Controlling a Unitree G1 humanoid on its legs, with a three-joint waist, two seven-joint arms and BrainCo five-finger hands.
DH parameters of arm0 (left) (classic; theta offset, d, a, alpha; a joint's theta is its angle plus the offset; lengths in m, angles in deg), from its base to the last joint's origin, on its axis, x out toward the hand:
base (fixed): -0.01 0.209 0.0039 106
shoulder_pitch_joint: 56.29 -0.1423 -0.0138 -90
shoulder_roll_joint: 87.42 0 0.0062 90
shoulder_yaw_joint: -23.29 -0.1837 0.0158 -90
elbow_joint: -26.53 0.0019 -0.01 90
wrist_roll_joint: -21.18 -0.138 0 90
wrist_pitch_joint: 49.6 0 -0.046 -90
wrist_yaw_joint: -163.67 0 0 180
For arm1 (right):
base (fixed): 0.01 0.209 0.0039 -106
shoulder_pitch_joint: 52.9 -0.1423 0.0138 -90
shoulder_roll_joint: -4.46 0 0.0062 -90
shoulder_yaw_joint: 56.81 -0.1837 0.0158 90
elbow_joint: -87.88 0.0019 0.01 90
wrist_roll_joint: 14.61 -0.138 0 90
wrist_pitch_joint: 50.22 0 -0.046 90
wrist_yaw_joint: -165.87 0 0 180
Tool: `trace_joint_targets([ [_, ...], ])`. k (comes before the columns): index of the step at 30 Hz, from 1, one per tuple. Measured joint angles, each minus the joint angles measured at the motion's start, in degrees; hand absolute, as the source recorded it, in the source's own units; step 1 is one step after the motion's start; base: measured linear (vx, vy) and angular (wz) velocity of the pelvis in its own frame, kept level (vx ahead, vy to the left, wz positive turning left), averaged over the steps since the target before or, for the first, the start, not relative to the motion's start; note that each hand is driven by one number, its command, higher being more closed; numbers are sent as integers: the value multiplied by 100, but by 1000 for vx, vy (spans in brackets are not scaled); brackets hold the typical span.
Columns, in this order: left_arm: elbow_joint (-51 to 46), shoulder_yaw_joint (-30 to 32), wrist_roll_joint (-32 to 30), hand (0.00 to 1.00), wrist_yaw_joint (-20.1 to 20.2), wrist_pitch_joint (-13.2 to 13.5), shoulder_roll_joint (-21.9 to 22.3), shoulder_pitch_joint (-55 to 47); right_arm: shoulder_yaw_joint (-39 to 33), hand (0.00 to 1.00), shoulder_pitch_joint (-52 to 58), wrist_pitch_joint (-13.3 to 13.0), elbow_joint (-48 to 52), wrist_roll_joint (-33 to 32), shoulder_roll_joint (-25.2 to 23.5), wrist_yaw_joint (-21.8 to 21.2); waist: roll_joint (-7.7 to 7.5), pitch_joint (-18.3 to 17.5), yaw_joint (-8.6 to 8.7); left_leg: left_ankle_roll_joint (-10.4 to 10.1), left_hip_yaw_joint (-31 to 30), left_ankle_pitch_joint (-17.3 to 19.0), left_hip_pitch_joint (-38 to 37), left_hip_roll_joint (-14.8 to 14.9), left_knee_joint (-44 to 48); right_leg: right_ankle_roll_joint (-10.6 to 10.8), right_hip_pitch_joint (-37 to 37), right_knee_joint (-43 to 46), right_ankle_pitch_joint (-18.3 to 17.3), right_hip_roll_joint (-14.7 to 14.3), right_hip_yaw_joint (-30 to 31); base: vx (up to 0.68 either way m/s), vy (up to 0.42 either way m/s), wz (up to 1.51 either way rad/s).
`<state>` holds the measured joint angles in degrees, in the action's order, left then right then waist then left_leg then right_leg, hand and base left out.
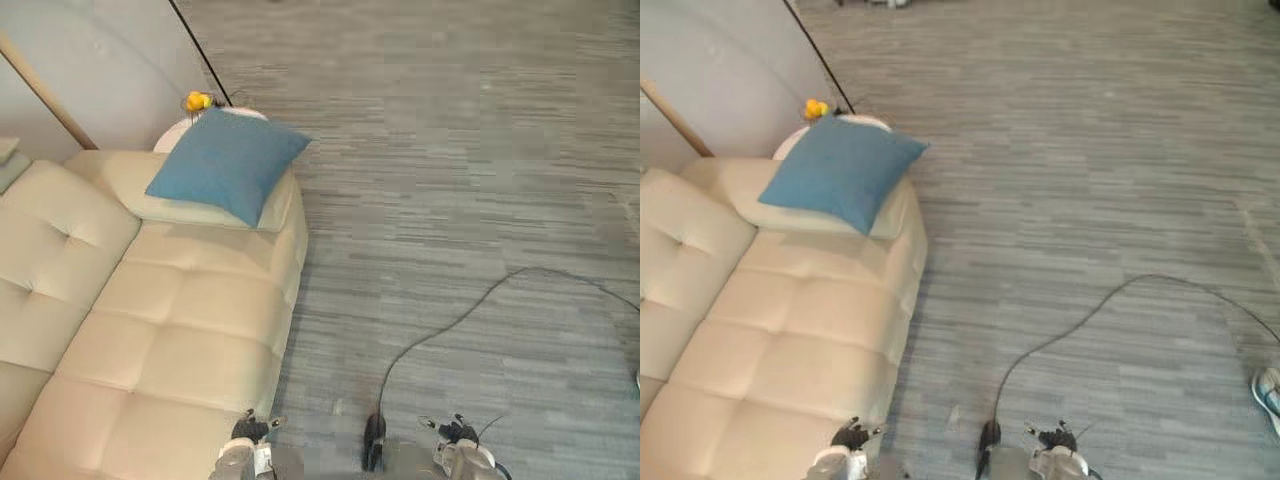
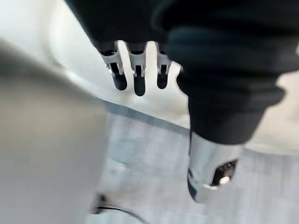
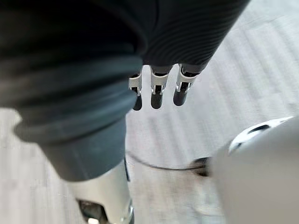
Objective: Pick up cushions and gather them together orderly.
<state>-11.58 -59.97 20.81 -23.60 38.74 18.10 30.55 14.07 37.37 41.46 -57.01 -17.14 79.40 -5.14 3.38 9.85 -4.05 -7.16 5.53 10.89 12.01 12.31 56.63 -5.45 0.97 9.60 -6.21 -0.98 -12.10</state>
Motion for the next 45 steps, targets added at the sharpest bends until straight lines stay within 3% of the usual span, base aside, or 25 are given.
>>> trace_joint_targets([
  [2,-122,-24,10,0,-6,18,4,0,-48,0,-41,4,6,-2,-31,16,-33,9,-55,196,393,136,288,-33,-773,52,-339,-267,-45,3,63,415,-73,-19],
  [4,-190,-119,1,0,-10,23,12,19,-100,0,-62,4,32,-13,-24,61,-42,11,-152,278,703,-42,389,-405,-3062,209,-781,-621,-136,93,180,471,29,-19],
  [5,-189,-121,-3,0,-11,22,16,22,-102,0,-60,3,32,-14,-18,64,-39,9,-164,281,728,-170,375,-489,-3466,257,-845,-668,-165,103,195,352,71,-14],
  [7,-175,-168,-11,0,-9,17,36,-1,-96,0,-46,14,11,-9,21,62,29,-28,-247,274,746,-887,288,-668,-4659,482,-1095,-808,-327,85,325,455,168,-35],
  [8,-167,-161,-17,0,-5,18,30,3,-96,0,-56,20,-7,-4,33,64,21,-44,-280,677,677,-1512,149,-755,-4743,651,-1289,-785,-482,121,488,476,198,-42],
  [10,-157,-183,-57,0,14,4,-100,28,-78,0,-49,57,-9,9,-71,58,-281,-131,-275,845,879,-1334,-10,-972,-4792,748,-1261,-568,-537,408,628,553,207,-29],
  [12,-147,-223,-56,0,16,3,-136,24,-77,0,-38,72,-11,26,-57,52,-345,-172,-301,935,1000,-991,-143,-1047,-4623,799,-1084,76,-560,552,815,419,167,-29],
  [13,-66,-239,-54,0,17,-3,-146,20,-79,0,-43,69,-16,31,-39,34,-339,-169,-298,957,1100,-748,-410,-1071,-4600,1076,-720,1188,-604,629,927,402,200,-34],
  [14,15,-270,-27,0,18,-21,-181,26,-41,0,-48,66,-65,33,-38,6,-310,-145,-292,928,1105,-538,-769,-1107,-4707,1780,-194,2526,-382,785,913,473,236,-32],
  [15,48,-299,-13,0,18,-24,-202,25,-29,0,-51,66,-112,37,-40,-8,-301,-144,-291,882,1112,-482,-909,-1119,-4757,1872,-59,2916,-367,851,872,457,218,-12],
  [17,167,-562,3,0,21,-35,-312,14,32,0,-3,114,-250,96,-42,-44,-224,-132,-231,869,1120,-415,-1691,-1191,-5110,1434,297,3473,-738,1340,36,381,144,9],
  [20,178,-567,40,0,18,-34,-387,42,34,0,-38,106,-266,240,-36,-71,-262,-159,-156,868,921,-415,-1835,-1144,-5224,1239,655,2572,-842,1331,-318,281,8,38],
  [22,227,-601,37,0,20,-41,-387,41,7,0,-36,109,-301,245,33,-69,-236,-141,-71,775,555,-317,-1844,-1010,-5224,1043,945,1027,-374,1013,-127,358,-158,81],
  [23,226,-601,37,0,19,-43,-387,43,-2,0,-27,109,-312,245,32,-68,-236,-139,-66,741,503,-265,-1858,-987,-5223,1028,976,776,-212,964,-32,351,-215,74],
  [24,224,-542,50,0,16,-39,-391,37,-47,0,-23,111,-346,244,27,-64,-302,-110,-55,638,363,-136,-1926,-984,-5220,1067,1036,137,265,904,290,237,-188,56],
  [26,238,-539,44,0,10,-36,-421,31,-68,0,9,111,-408,240,8,-61,-442,-60,-49,470,162,77,-2102,-1021,-5142,1128,995,-206,862,899,741,260,-284,52],
  [27,278,-515,41,0,3,-34,-396,30,-128,0,27,110,-446,238,49,-61,-366,-83,-16,367,45,192,-2189,-936,-5136,1000,975,35,928,774,772,339,-394,26],
  [29,349,-328,41,0,15,-40,-53,-136,-238,0,38,102,-444,230,177,-86,73,-323,9,276,-186,433,-2225,-515,-5099,798,1099,591,263,440,480,337,-302,29],
  [30,352,-330,42,0,19,-37,-12,-161,-268,0,32,99,-441,235,187,-86,104,-351,29,241,-257,413,-2225,-486,-5010,783,1088,624,197,418,431,308,-162,50],
  [33,147,-136,51,0,34,-26,38,-126,-250,0,67,103,-423,222,150,-62,25,-291,47,-68,-696,205,-1169,-394,-2672,607,616,696,-147,532,-82,333,-284,85],
  [34,139,-114,52,0,33,-28,21,-116,-213,0,122,108,-430,197,151,-43,17,-271,25,-62,-613,57,-762,-290,-1774,519,272,595,-199,561,-376,265,-190,99],
  [36,51,-141,57,0,36,-24,-3,-144,-213,0,163,107,-442,133,143,-33,3,-278,-17,19,-169,75,-445,-177,-1448,477,-233,232,-227,568,-737,259,-142,92],
  [38,35,-283,56,0,55,-10,-48,-131,-216,0,130,106,-444,128,150,-31,-2,-280,-48,236,561,70,-298,-217,-2313,527,-495,-116,-198,617,-1045,220,-54,70],
  [41,125,-459,38,0,132,-34,-101,-35,-265,0,122,112,-452,128,151,-32,-63,-276,-43,555,1891,-663,-421,-317,-4191,738,-692,-207,-296,708,-1562,246,46,90],
  [45,205,-494,35,0,142,-24,-230,28,-287,0,76,113,-460,126,138,-41,-236,-198,-82,678,1719,-748,-688,-767,-4719,859,-782,-105,-282,980,-1515,220,105,46],
])
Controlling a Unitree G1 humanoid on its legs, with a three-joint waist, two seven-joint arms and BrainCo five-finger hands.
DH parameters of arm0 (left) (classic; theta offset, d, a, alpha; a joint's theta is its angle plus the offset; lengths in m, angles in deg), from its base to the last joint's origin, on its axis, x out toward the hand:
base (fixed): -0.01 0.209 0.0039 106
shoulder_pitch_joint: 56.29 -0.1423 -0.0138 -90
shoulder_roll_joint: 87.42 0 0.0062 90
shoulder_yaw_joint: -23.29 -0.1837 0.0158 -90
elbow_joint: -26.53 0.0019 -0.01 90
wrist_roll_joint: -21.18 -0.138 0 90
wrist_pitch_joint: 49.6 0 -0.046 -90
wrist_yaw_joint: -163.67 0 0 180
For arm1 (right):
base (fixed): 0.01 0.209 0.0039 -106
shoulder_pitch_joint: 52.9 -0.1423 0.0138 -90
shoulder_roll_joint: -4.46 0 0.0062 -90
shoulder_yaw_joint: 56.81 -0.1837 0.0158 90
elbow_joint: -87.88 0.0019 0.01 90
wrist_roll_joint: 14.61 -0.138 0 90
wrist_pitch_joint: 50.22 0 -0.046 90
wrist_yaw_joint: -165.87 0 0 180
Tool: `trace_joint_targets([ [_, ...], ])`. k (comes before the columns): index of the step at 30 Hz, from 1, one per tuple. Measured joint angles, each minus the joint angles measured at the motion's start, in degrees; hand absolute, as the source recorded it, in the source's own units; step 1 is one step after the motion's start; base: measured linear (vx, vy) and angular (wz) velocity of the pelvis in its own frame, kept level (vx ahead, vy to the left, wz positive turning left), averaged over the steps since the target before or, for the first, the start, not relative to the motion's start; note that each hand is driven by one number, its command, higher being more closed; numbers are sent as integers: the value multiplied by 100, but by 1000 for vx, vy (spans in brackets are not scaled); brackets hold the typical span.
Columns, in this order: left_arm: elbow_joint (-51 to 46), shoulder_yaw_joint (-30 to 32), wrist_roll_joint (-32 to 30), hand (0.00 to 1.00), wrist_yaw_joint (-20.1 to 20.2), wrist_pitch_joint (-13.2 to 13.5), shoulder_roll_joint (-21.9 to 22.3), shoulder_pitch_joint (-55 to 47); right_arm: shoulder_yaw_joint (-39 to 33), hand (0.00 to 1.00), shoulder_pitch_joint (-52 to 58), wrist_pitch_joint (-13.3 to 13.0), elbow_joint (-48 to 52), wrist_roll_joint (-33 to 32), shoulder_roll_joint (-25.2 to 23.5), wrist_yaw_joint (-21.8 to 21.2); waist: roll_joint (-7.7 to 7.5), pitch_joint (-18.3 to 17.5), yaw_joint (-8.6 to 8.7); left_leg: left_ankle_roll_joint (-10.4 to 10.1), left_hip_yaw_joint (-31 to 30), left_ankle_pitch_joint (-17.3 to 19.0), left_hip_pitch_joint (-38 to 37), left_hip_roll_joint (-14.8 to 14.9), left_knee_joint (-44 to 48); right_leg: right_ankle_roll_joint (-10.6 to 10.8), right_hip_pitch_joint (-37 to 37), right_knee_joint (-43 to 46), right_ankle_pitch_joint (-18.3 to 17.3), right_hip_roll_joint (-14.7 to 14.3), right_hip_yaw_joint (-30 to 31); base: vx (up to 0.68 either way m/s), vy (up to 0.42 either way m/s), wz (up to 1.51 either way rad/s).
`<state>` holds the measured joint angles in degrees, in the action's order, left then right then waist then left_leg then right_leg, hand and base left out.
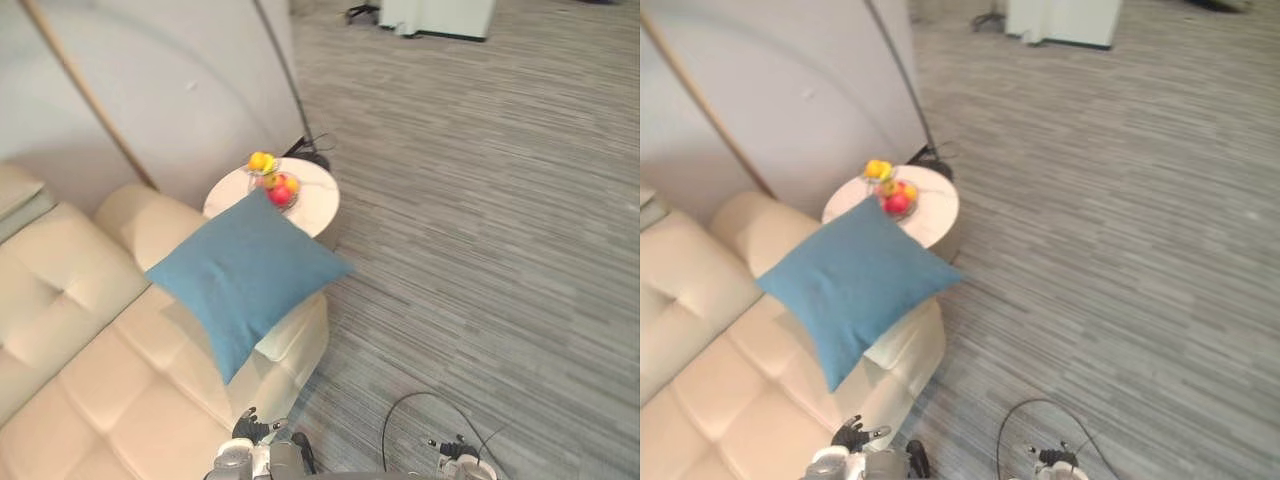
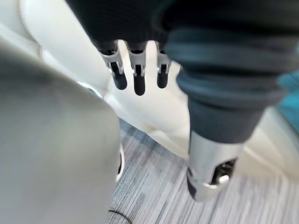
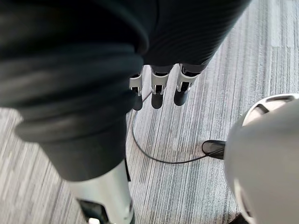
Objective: Pick up cushions and gather them together orderly.
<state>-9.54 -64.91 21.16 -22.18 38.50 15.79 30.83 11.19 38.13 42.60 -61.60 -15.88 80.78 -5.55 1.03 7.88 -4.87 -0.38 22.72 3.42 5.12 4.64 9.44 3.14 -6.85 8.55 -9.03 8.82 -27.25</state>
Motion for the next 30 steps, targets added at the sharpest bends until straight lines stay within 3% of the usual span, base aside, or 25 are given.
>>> trace_joint_targets([
  [2,77,-10,3,0,-3,-2,-41,1,31,0,13,-3,1,6,4,-8,-1,13,15,32,-68,21,-286,-96,-201,64,36,590,-38,157,26,178,119,24],
  [3,128,-71,3,0,-1,-6,-50,-2,46,0,74,-4,10,6,-13,-15,13,5,31,68,-210,47,-487,-152,-317,90,195,1409,-39,348,49,192,144,59],
  [4,139,-126,0,0,12,-11,-76,0,96,0,127,-6,38,3,-61,-28,-53,35,67,156,-425,109,-694,-253,-378,296,518,2570,103,665,182,159,117,68],
  [5,127,-130,1,0,24,-8,-100,-1,67,0,145,-11,109,-54,-97,-46,-77,62,76,180,-511,131,-761,-297,-396,337,662,2977,189,764,330,166,74,85],
  [6,131,-112,7,0,34,-11,-140,4,75,0,219,-10,229,-101,-134,-49,-106,74,152,214,-675,195,-824,-347,-408,311,951,3546,35,817,660,158,8,95],
  [7,126,-106,8,0,34,-19,-141,2,129,0,243,-25,265,-104,-138,-78,-119,68,154,264,-937,298,-914,-354,-426,397,1204,3713,-229,667,1120,191,5,105],
  [10,119,-35,7,0,30,-16,-95,-3,188,0,233,-58,285,-106,-157,-94,-94,63,149,232,-1394,366,-1010,-350,-424,337,1430,3056,-482,396,1581,163,-53,88],
  [13,94,171,6,0,33,-16,-28,2,201,0,265,-63,376,-121,-196,-94,-63,45,166,44,-2066,535,-897,-274,-204,293,1553,1861,-460,-262,2915,143,-160,113],
  [14,68,180,6,0,36,-15,-53,-30,197,0,295,-65,368,-125,-230,-90,-121,8,158,-95,-2387,627,-793,-311,-33,249,1451,1329,-219,-387,3357,130,-266,136],
  [16,90,309,7,0,16,-34,-32,-57,170,0,371,-55,359,-157,-297,-104,-243,-128,158,-277,-2795,736,-705,-390,192,212,1292,1074,-27,-201,3015,183,-340,144],
  [18,60,383,10,0,12,-8,160,-154,169,0,389,-47,366,-133,-184,-101,-12,-303,136,-328,-2664,712,-654,-165,173,90,1130,891,-107,-296,2604,302,-347,115],
  [19,46,393,24,0,6,-7,237,-183,195,0,326,-47,371,-118,-115,-106,137,-313,117,-444,-2689,642,-616,-38,134,82,1000,788,-104,-360,2341,253,-262,89],
  [20,24,391,26,0,1,-9,264,-208,195,0,275,-44,365,-120,-118,-113,180,-310,119,-552,-2669,556,-605,46,58,80,885,690,-102,-399,2115,139,-163,85],
  [23,3,384,34,0,5,-12,228,-229,192,0,261,-41,366,-123,-153,-110,136,-309,122,-582,-2624,373,-601,132,-98,78,696,558,-102,-424,1715,78,-138,74],
  [25,-6,308,44,0,-7,-12,138,-225,111,0,222,-47,376,-126,-149,-80,30,-339,144,-502,-2253,66,-512,107,-361,23,650,392,-66,-328,1384,14,-47,69],
  [30,-37,115,186,0,-18,-13,-78,-215,12,0,132,-4,376,-124,-106,-75,-127,-309,138,-444,-2001,-213,-575,29,-719,-82,485,46,61,-302,1219,-34,10,28],
])
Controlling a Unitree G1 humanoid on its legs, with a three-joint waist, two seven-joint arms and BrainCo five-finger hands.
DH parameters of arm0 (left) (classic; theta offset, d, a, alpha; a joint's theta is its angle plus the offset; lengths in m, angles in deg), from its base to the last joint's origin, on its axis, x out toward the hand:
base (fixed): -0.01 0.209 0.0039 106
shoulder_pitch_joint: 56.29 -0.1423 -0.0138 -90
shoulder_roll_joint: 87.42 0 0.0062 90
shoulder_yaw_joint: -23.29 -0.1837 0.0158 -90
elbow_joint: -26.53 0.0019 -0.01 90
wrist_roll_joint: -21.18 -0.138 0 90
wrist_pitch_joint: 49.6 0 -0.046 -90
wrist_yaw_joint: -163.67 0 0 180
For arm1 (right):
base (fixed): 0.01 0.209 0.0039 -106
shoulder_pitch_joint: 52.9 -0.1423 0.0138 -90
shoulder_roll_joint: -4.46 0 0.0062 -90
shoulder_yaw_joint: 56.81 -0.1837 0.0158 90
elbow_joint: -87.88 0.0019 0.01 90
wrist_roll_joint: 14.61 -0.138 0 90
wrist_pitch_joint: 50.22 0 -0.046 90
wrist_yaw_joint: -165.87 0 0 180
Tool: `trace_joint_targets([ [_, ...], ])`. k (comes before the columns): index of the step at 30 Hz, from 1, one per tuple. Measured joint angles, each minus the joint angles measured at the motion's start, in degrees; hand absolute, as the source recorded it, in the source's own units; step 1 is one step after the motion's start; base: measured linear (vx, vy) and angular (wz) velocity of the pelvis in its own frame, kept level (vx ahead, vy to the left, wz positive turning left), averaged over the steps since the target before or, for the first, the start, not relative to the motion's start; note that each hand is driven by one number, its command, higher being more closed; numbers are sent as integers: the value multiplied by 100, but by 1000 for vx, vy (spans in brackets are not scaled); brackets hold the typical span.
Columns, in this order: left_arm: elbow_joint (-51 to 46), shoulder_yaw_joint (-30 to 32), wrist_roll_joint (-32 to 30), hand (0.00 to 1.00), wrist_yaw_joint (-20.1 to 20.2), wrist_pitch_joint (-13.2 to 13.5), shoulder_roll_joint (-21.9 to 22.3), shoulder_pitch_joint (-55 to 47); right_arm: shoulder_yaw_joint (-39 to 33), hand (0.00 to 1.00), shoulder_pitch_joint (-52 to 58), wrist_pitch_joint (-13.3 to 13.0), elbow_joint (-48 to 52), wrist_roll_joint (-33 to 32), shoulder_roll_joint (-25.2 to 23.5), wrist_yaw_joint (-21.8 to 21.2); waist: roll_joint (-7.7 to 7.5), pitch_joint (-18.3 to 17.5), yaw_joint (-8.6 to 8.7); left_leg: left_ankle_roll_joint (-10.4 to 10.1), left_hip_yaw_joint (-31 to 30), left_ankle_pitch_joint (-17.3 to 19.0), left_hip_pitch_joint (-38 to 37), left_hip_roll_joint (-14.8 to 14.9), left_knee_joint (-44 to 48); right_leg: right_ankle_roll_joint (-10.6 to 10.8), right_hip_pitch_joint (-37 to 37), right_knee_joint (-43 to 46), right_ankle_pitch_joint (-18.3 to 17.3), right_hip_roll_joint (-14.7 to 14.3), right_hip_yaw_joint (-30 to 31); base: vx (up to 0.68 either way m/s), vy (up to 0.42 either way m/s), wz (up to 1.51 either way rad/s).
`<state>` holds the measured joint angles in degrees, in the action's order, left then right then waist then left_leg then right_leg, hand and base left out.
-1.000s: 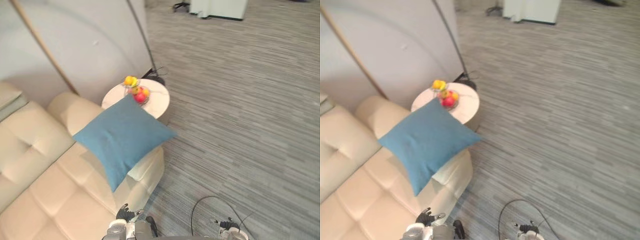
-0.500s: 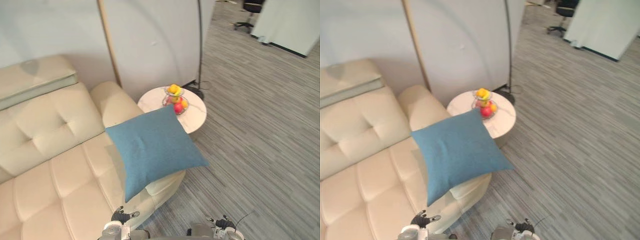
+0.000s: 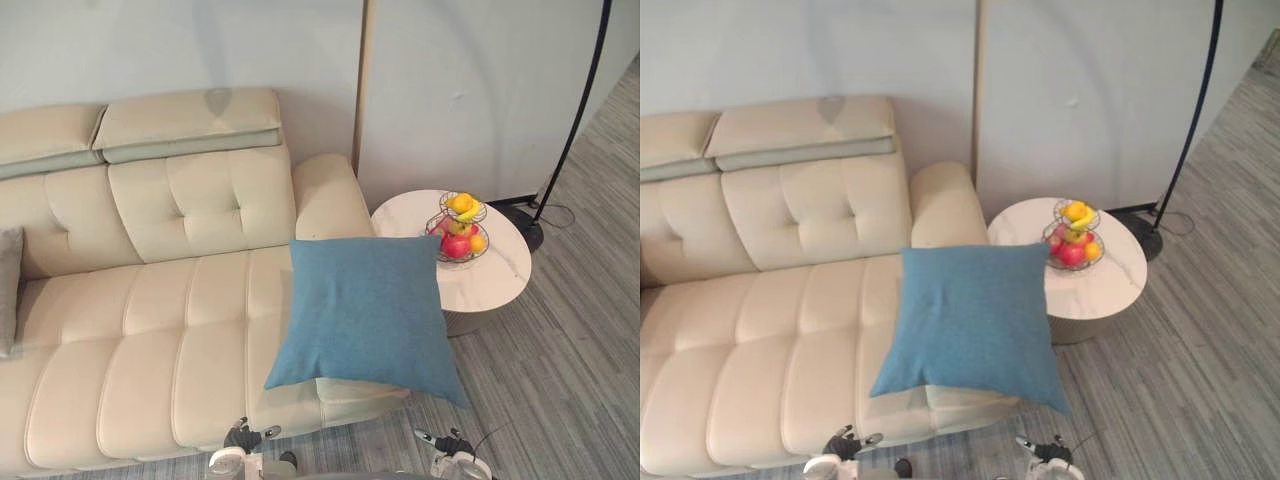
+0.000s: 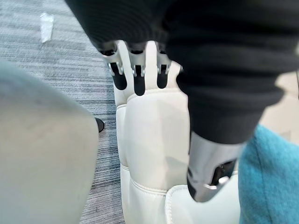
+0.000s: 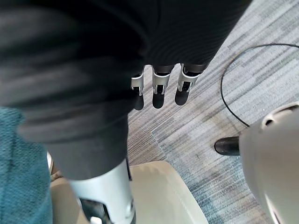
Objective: Pick up cushions and gather them together orderly.
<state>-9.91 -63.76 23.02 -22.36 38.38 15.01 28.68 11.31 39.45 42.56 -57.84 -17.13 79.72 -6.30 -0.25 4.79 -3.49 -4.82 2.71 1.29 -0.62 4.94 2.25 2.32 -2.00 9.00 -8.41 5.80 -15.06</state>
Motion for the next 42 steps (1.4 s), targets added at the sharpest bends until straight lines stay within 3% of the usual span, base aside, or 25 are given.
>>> trace_joint_targets([
  [3,0,0,8,0,-9,-5,-44,-5,-89,0,-24,1,5,19,129,-4,-21,-14,9,-1,0,-191,-93,-12,-359,17,-5,-145,112,-33,0,-90,22,6],
  [7,-134,175,57,0,-28,-16,-411,4,-471,0,-64,41,122,45,748,-16,-14,-16,42,30,6,-421,-242,-53,-822,85,-5,-293,167,-57,-3,-110,30,4],
  [12,-752,892,77,0,-152,5,-1005,-47,-747,0,7,40,1034,260,1828,-71,56,-56,124,38,36,-363,-142,-90,-850,74,7,-439,181,-91,176,-42,26,0],
  [15,-1233,1025,247,0,-161,22,-1078,-126,-730,0,-11,-8,1555,259,2111,-108,84,-119,131,40,124,-300,-145,-111,-849,73,28,-491,181,-116,317,60,14,-13],
  [18,-1615,1026,415,0,-163,73,-1066,-143,-619,0,-117,-20,1896,249,2126,-168,96,-230,136,23,157,-287,-144,-118,-815,41,91,-491,234,-124,382,155,2,-12],
  [24,-2299,627,696,0,-286,162,-1012,182,258,0,-654,-50,2141,-27,2080,-309,85,-249,193,31,150,-308,-136,-136,-811,33,72,-529,250,-118,398,156,-9,0],
  [30,-2370,-79,728,0,-411,171,-717,690,700,0,-1150,-83,2139,-263,1600,-293,64,-177,213,35,116,-311,77,-152,-808,32,213,-543,252,-99,297,30,5,12],
  [37,-2073,-876,724,0,-702,131,-461,1522,1274,0,-1929,-74,2088,-488,1227,-34,142,609,268,130,69,-477,920,-178,-574,-11,931,-498,426,-37,299,-90,12,4],
  [42,-1901,-1513,722,0,-808,92,-198,2217,1564,0,-2333,-126,2191,-491,1163,185,164,759,212,130,189,-561,1561,-129,-363,-44,1761,-5,432,-1,425,-139,-1,-11],
])
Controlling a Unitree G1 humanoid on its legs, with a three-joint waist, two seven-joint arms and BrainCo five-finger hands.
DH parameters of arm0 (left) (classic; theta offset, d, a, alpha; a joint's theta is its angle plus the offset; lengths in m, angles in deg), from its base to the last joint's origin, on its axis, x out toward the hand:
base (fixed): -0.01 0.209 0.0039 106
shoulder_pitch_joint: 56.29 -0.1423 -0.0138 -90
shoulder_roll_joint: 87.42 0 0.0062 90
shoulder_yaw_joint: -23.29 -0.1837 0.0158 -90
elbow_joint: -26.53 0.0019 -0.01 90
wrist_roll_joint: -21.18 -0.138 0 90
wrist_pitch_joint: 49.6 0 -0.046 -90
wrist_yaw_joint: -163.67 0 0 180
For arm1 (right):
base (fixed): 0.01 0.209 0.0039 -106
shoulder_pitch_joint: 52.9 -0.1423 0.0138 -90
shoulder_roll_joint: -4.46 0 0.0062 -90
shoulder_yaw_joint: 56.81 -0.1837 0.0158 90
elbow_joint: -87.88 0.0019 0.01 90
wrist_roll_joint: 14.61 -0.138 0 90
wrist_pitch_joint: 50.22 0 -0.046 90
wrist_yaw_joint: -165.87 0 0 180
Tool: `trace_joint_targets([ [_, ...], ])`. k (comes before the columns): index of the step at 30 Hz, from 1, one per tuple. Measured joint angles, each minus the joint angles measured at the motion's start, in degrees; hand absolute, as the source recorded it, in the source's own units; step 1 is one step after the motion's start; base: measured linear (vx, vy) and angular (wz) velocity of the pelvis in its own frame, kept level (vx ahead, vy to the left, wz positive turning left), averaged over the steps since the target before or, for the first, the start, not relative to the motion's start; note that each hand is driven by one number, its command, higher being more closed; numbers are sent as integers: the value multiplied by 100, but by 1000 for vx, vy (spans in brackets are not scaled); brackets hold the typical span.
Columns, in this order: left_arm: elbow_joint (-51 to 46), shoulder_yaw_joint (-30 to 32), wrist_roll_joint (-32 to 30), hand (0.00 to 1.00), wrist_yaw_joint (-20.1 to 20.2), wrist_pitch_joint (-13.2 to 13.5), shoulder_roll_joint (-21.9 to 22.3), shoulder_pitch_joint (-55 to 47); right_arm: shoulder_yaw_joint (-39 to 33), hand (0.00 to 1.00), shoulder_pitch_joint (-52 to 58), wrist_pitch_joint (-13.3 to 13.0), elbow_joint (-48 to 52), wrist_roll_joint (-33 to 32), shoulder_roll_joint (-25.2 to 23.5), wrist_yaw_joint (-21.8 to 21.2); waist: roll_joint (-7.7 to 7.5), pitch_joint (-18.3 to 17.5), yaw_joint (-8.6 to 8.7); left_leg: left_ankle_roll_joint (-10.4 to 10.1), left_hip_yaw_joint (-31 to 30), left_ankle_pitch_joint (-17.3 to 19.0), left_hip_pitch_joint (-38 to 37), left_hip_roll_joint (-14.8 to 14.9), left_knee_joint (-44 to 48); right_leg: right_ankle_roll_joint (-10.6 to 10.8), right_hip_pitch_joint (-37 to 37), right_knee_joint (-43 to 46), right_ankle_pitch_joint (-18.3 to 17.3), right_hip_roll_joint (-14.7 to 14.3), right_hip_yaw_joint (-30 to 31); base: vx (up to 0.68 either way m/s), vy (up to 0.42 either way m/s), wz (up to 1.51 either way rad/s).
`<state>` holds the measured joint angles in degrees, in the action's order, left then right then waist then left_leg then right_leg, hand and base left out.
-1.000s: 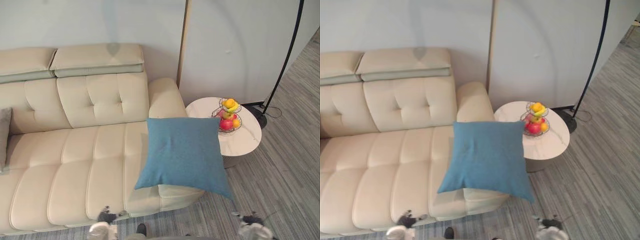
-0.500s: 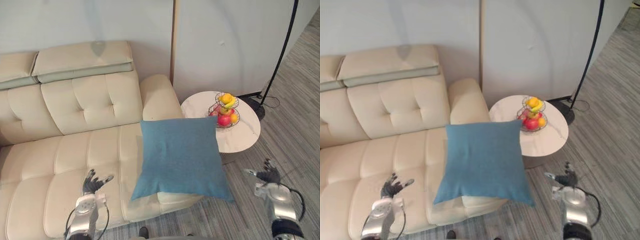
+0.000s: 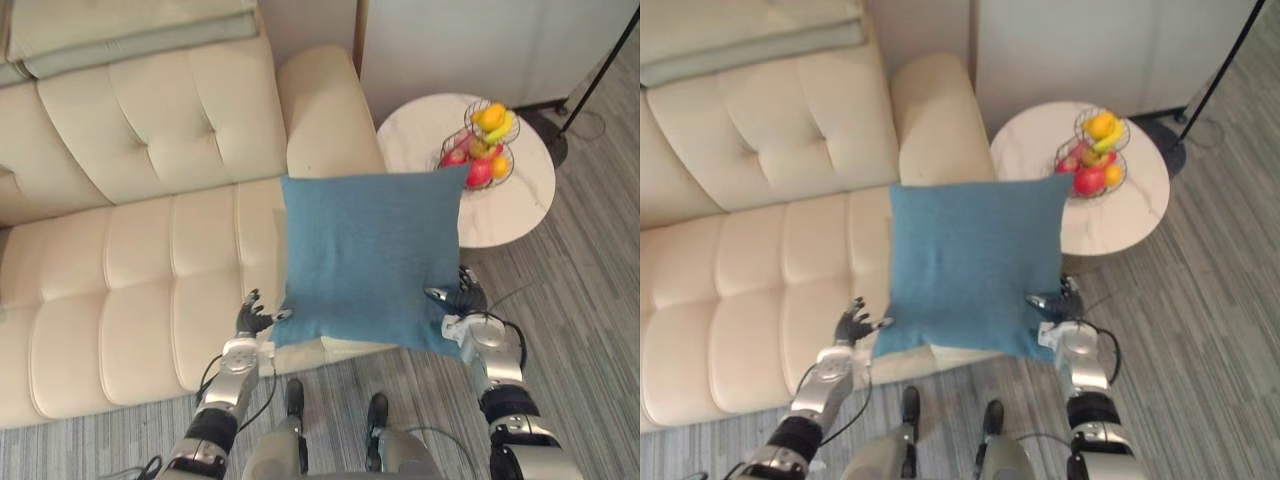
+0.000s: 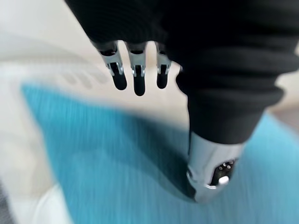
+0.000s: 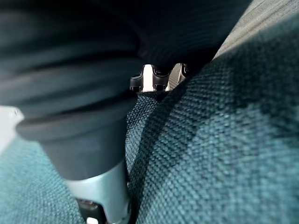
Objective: Pick up cushions and gather them together orderly.
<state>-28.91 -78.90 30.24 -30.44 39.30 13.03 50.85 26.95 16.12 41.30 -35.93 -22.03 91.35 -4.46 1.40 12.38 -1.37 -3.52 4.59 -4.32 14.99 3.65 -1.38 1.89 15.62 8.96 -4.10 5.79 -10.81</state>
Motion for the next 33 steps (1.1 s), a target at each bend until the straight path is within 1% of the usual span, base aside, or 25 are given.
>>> trace_joint_targets([
  [1,0,-87,0,0,-67,-10,70,162,5,100,-12,3,151,-6,-71,48,12,12,-26,-3,42,-2,120,8,76,-20,170,140,-19,14,28,-117,-14,-19],
  [2,-1,-136,0,100,-116,-40,82,311,49,100,-45,4,293,-10,-118,87,19,22,-51,-22,124,-40,209,25,80,-50,354,275,-43,16,81,-122,-24,-19],
  [3,-1,-149,4,100,-167,-60,82,389,102,100,-39,-1,408,-33,-140,138,26,34,-53,-31,134,-66,270,31,82,-71,448,351,-58,20,98,-122,-36,-15],
  [5,-8,-164,13,100,-256,-68,77,560,243,100,-46,-7,642,-166,-159,251,39,168,-60,-51,181,-92,306,66,78,-101,575,526,-108,21,107,-110,-41,-6],
  [6,-29,-168,37,100,-334,-67,72,619,297,100,-44,-16,750,-199,-167,307,25,194,-85,-52,287,-84,329,94,60,-107,685,646,-137,24,131,-116,-44,-7],
  [9,-251,-168,247,100,-488,-66,16,683,375,100,-34,-79,972,-345,-152,455,25,202,-74,-72,759,-36,405,211,59,-121,867,812,-153,36,160,-80,-29,-4],
  [10,-340,-168,321,100,-525,-65,-6,688,398,100,-21,-78,1014,-414,-150,493,24,202,-74,-44,816,-114,383,223,61,-116,866,852,-162,41,165,0,0,0],
  [12,-543,-168,446,100,-594,-63,-33,688,443,100,12,-88,1095,-468,-149,508,23,202,-70,-60,849,-132,327,210,58,-111,844,895,-189,61,186,16,3,-3],
  [14,-739,-168,463,100,-599,-59,-44,684,493,100,161,-95,1272,-575,-151,508,24,201,-124,-74,908,-149,251,202,57,-95,786,897,-205,68,220,58,4,-7],
  [17,-1153,-203,466,100,-601,-53,-55,527,664,100,543,-103,1559,-671,-154,507,23,201,-122,-75,917,-148,16,181,37,-61,528,885,-273,100,185,76,4,5],
  [19,-1533,-244,476,100,-598,-35,-56,242,705,100,920,-98,1851,-676,-162,497,27,198,-122,-90,931,-137,-235,155,0,-49,272,869,-338,124,170,84,4,5],
  [22,-2053,-346,719,100,-557,55,-60,-338,710,100,1445,-96,2375,-668,-173,398,49,149,-123,-92,902,-136,-576,135,-198,-27,-3,849,-427,127,122,73,1,6],
  [24,-2346,-364,866,100,-425,61,-61,-807,710,100,1759,-97,2710,-618,-179,355,55,121,-109,-92,857,-136,-718,133,-245,-22,-204,730,-428,117,61,55,-3,14],
  [26,-2684,-358,910,100,-261,62,-36,-1486,708,100,2232,-98,3073,-613,-294,194,54,-130,-74,-92,721,-136,-839,122,-348,-18,-432,552,-425,106,-73,77,-4,24],
  [27,-2788,-343,919,100,-199,61,-36,-1716,708,100,2389,-99,3179,-610,-385,153,50,-199,-72,-91,703,-136,-929,117,-377,-17,-557,485,-424,102,-105,96,-1,19],
  [29,-3134,-240,1092,100,-103,62,-36,-2302,744,100,2741,-113,3451,-616,-636,-26,28,-429,-89,-91,654,-135,-1124,87,-408,1,-835,323,-415,105,-130,84,3,12],
  [31,-3452,-106,1140,100,-45,65,-37,-2649,881,100,2924,-167,3597,-632,-697,-107,31,-618,-104,-90,599,-134,-1137,75,-408,27,-911,241,-398,104,-157,42,6,12],
  [32,-3574,-57,1140,100,-20,66,-37,-2744,894,100,2987,-172,3669,-665,-739,-173,34,-645,-122,-89,582,-134,-1169,73,-408,37,-974,210,-390,103,-166,25,7,9],
  [33,-3750,4,1144,100,19,69,-33,-2863,911,100,3103,-204,3796,-755,-809,-252,37,-651,-179,-89,580,-130,-1266,73,-411,55,-1100,146,-371,97,-172,7,5,6],
])
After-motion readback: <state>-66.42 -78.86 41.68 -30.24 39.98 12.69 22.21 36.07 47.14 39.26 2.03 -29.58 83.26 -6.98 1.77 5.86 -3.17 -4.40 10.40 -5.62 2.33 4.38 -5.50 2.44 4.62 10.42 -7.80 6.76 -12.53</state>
